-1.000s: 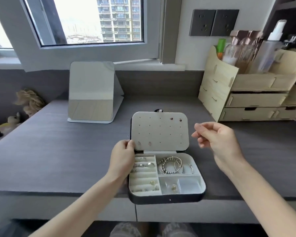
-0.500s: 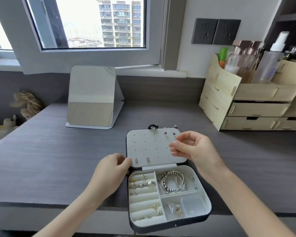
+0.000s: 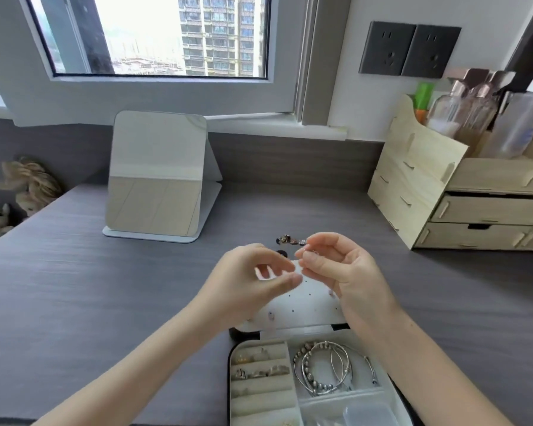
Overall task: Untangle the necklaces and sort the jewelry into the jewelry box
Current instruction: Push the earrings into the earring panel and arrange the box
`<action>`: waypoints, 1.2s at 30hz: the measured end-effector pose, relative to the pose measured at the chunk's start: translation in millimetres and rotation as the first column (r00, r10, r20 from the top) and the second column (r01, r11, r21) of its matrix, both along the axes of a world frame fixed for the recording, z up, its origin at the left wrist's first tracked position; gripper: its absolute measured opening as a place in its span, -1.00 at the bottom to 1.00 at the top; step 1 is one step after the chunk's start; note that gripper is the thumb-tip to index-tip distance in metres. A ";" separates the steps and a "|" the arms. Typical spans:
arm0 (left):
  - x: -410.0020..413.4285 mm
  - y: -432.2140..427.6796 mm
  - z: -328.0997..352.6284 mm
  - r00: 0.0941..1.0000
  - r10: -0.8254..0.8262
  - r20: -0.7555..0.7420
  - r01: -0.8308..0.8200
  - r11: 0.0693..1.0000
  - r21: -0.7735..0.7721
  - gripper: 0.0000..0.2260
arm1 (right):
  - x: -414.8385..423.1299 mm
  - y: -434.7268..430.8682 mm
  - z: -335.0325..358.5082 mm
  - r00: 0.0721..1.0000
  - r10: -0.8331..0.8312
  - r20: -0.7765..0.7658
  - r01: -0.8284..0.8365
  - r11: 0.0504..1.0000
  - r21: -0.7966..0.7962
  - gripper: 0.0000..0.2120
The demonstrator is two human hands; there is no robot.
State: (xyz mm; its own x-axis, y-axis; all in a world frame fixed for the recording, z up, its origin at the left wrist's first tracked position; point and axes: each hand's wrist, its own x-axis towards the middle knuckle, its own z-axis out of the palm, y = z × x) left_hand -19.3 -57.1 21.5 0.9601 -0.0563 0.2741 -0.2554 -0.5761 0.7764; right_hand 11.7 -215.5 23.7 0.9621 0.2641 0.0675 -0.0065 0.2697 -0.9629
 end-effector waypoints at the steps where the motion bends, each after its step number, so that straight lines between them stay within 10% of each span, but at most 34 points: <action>1: 4.8 -4.8 0.6 0.999 -0.039 -0.015 0.039 0.998 -0.048 -0.96 | 2.5 1.6 1.2 1.000 -0.001 -0.004 0.001 1.000 0.031 -0.84; 10: 19.1 -15.6 -18.7 0.991 -0.130 0.022 0.124 0.865 -0.486 -0.95 | 5.2 8.0 -4.1 1.000 -0.031 -0.001 0.031 0.995 0.094 -0.94; 19: 20.9 -3.8 -18.5 0.897 -0.109 0.429 0.090 0.994 0.065 -0.83 | -5.9 2.4 -3.7 0.915 -0.135 0.381 0.248 0.932 -0.265 -0.96; 25: 23.6 2.7 -17.7 0.861 -0.147 0.487 0.033 0.972 0.234 -0.82 | -7.2 -1.5 -4.6 0.785 -0.054 0.617 0.472 0.698 -0.539 -0.83; 36: 54.1 20.3 -18.0 0.990 0.133 0.049 -0.140 0.962 0.235 -0.88 | 22.1 -9.8 18.6 0.954 -0.108 0.279 0.246 0.814 -0.526 -0.84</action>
State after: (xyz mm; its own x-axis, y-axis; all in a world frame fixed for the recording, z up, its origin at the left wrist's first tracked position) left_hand 34.8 -36.8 3.5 0.9541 0.0076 0.2995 -0.1840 -0.7742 0.6056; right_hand 33.8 -225.4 42.2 0.9714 0.1496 0.1842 0.2246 -0.3291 -0.9172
